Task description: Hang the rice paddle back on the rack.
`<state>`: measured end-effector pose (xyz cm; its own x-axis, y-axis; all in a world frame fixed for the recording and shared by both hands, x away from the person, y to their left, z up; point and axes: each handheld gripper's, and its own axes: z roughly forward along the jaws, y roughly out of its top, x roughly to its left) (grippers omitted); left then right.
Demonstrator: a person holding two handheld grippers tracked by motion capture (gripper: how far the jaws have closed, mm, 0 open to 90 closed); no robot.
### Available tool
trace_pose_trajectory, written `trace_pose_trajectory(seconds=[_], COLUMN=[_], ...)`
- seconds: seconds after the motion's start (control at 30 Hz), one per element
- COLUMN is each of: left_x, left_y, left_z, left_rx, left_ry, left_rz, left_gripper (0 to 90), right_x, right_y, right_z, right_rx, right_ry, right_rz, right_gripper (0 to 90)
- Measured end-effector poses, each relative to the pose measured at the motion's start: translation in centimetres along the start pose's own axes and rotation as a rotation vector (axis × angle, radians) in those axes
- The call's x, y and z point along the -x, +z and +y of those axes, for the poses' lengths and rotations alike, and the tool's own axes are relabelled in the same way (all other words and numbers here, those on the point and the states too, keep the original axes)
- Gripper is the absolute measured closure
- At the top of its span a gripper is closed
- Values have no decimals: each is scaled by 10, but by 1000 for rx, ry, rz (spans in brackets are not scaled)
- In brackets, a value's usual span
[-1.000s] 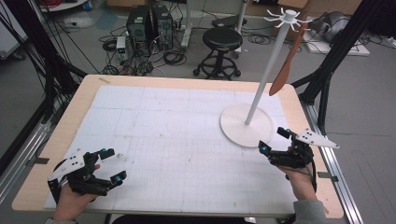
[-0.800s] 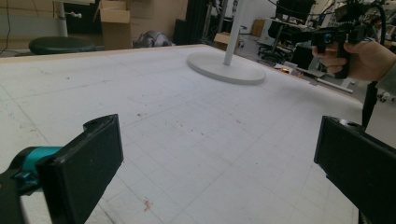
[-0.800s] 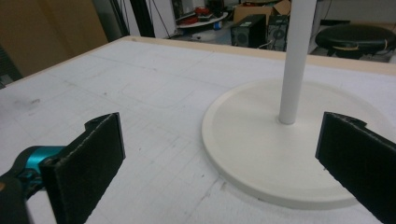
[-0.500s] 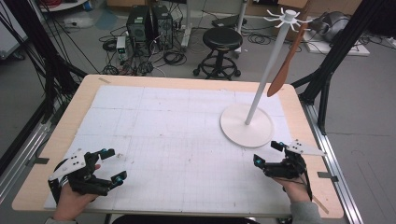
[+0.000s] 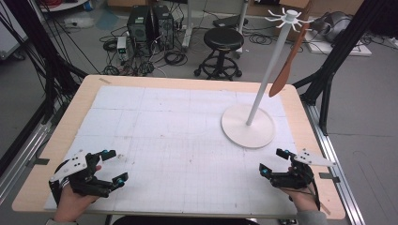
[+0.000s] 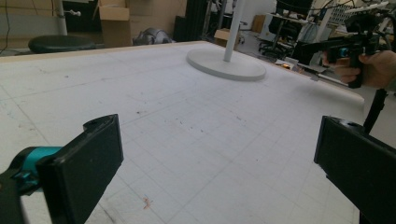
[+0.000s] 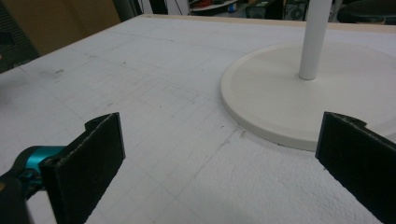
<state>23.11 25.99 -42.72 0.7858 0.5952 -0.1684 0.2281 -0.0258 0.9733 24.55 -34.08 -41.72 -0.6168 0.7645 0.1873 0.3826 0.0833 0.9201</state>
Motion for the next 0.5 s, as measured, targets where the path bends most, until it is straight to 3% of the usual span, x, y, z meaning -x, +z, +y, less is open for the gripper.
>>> trace_pose_trajectory(seconds=[0.27,0.5], left_x=[0,-1], left_y=[-1,-1], left_z=[0,0], left_rx=[-3,-1], left_ry=[2,0], left_rz=[7,15], left_gripper=[18,18], right_x=[1,4], right_y=[-14,-11], right_z=[-7,-9], right_rx=[18,16], right_ry=[9,3], right_rz=[-10,3], right_gripper=[2,2])
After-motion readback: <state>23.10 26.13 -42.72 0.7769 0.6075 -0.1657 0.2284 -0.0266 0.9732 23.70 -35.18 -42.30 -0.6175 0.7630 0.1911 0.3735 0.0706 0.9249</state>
